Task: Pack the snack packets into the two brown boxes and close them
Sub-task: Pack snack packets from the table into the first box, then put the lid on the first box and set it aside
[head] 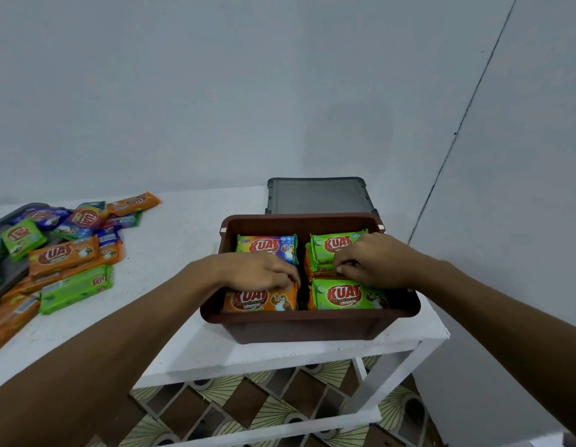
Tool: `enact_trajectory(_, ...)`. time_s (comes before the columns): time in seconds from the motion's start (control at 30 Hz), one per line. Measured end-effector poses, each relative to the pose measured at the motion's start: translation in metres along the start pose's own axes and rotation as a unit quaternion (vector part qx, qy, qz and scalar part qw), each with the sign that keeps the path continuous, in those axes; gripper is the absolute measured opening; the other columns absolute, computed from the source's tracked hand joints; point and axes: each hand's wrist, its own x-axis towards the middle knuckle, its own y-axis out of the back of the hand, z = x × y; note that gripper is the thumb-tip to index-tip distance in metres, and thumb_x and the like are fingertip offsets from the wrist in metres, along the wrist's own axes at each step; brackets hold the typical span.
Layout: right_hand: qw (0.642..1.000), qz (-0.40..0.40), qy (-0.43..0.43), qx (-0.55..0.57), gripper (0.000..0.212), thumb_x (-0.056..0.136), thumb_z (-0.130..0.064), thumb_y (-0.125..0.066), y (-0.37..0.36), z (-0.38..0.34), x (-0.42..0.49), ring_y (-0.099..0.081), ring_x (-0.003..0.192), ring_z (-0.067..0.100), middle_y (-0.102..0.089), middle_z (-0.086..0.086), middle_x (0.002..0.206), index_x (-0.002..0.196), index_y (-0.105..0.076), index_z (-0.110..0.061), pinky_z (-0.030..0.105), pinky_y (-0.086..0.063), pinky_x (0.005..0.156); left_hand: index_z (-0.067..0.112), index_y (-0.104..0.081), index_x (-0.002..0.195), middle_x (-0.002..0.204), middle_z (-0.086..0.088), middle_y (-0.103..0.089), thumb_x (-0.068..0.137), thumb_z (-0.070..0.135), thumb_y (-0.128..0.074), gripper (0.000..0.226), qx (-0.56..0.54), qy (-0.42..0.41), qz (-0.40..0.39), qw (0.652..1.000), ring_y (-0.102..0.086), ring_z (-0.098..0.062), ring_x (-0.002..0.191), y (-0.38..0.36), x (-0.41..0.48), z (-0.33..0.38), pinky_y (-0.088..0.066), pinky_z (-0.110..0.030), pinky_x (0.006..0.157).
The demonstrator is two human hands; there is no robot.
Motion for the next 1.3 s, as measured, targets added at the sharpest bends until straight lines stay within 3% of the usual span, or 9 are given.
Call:
enact_trajectory(0.13, 0.992, -0.051, 0.031, 0.112, 0.029, 0.102, -0.025, -0.043, 0.001, -0.022, 0.017, -0.056, 0.094, -0.001, -0.067, -0.012, 0.115, 0.119, -0.067, -0.024, 0.010, -0.041, 0.079, 0.021, -0.065, 0.109, 0.097, 0.005, -0.071, 0.095, 0.021, -0.043, 0.025, 0.002, -0.059, 0.235, 0.970, -0.066, -0.011, 0.087, -0.004, -0.008, -0.012, -0.055, -0.039, 0.080)
enact_trajectory(0.2, 0.982, -0.129, 0.039, 0.136, 0.034, 0.104, -0.024, -0.037, -0.001, -0.036, 0.028, -0.053, 0.100, 0.000, -0.065, -0.009, 0.120, 0.121, -0.066, -0.020, 0.016, -0.041, 0.091, 0.023, -0.062, 0.100, 0.090, 0.004, -0.069, 0.094, 0.019, -0.045, 0.019, 0.015, -0.035, 0.284, 0.958, -0.065, -0.014, 0.081, -0.004, -0.009, -0.020, -0.055, -0.044, 0.074)
enact_trajectory(0.27, 0.977, -0.179, 0.046, 0.105, 0.038, 0.104, -0.027, -0.033, -0.003, -0.042, 0.033, -0.052, 0.099, 0.003, -0.066, -0.007, 0.117, 0.116, -0.068, -0.019, 0.028, -0.042, 0.096, 0.024, -0.061, 0.100, 0.092, 0.003, -0.068, 0.095, 0.015, -0.047, 0.017, 0.028, -0.006, 0.292, 0.956, -0.064, -0.012, 0.081, -0.005, -0.008, -0.023, -0.056, -0.041, 0.072)
enact_trajectory(0.4, 0.983, -0.167, 0.037, 0.066, 0.038, 0.104, -0.031, -0.030, -0.002, -0.040, 0.024, -0.054, 0.101, 0.010, -0.065, -0.008, 0.112, 0.110, -0.068, -0.025, 0.035, -0.043, 0.094, 0.019, -0.064, 0.106, 0.094, 0.003, -0.069, 0.096, 0.016, -0.049, 0.018, 0.036, 0.014, 0.307, 0.951, -0.063, -0.009, 0.078, -0.005, -0.006, -0.025, -0.049, -0.024, 0.062)
enact_trajectory(0.6, 0.988, -0.121, 0.051, 0.085, 0.037, 0.103, -0.026, -0.031, 0.003, -0.034, 0.016, -0.048, 0.101, 0.005, -0.063, -0.007, 0.117, 0.123, -0.062, -0.029, 0.027, -0.040, 0.090, 0.017, -0.064, 0.104, 0.088, 0.008, -0.061, 0.091, 0.013, -0.059, 0.014, 0.031, 0.013, 0.299, 0.954, -0.059, -0.009, 0.079, 0.001, 0.001, -0.017, -0.048, -0.021, 0.066)
enact_trajectory(0.8, 0.962, -0.265, 0.065, 0.025, 0.037, 0.105, -0.032, -0.028, 0.005, -0.055, 0.031, -0.034, 0.103, 0.007, -0.056, -0.006, 0.116, 0.121, -0.059, -0.021, 0.028, -0.027, 0.088, 0.018, -0.061, 0.113, 0.116, 0.000, -0.061, 0.098, 0.015, -0.049, 0.020, 0.042, 0.057, 0.318, 0.945, -0.057, -0.013, 0.107, 0.006, 0.004, -0.022, -0.050, -0.021, 0.075)
enact_trajectory(1.0, 0.967, -0.246, 0.064, 0.027, 0.022, 0.103, -0.032, -0.032, 0.005, -0.057, 0.031, -0.039, 0.098, 0.010, -0.048, -0.011, 0.099, 0.101, -0.053, -0.027, 0.030, -0.031, 0.083, 0.020, -0.059, 0.114, 0.112, 0.003, -0.058, 0.091, 0.022, -0.059, 0.023, 0.073, 0.067, 0.309, 0.946, -0.055, -0.012, 0.100, 0.002, 0.002, -0.021, -0.045, -0.020, 0.072)
enact_trajectory(1.2, 0.994, -0.044, 0.001, 0.097, 0.019, 0.095, -0.023, -0.048, 0.012, -0.024, 0.012, -0.060, 0.084, 0.010, -0.066, -0.006, 0.095, 0.104, -0.064, -0.024, 0.033, -0.052, 0.075, 0.023, -0.054, 0.117, 0.120, 0.004, -0.052, 0.083, 0.028, -0.073, 0.039, 0.151, 0.062, 0.287, 0.944, -0.050, -0.013, 0.110, -0.002, 0.005, -0.018, -0.043, -0.023, 0.084)
enact_trajectory(1.3, 0.996, -0.034, -0.015, 0.080, 0.020, 0.096, -0.027, -0.050, 0.015, -0.011, 0.010, -0.061, 0.088, 0.009, -0.068, -0.007, 0.101, 0.108, -0.066, -0.025, 0.033, -0.052, 0.078, 0.022, -0.055, 0.114, 0.123, 0.002, -0.054, 0.084, 0.026, -0.072, 0.035, 0.167, 0.064, 0.296, 0.938, -0.051, -0.015, 0.112, -0.001, 0.008, -0.019, -0.042, -0.023, 0.085)
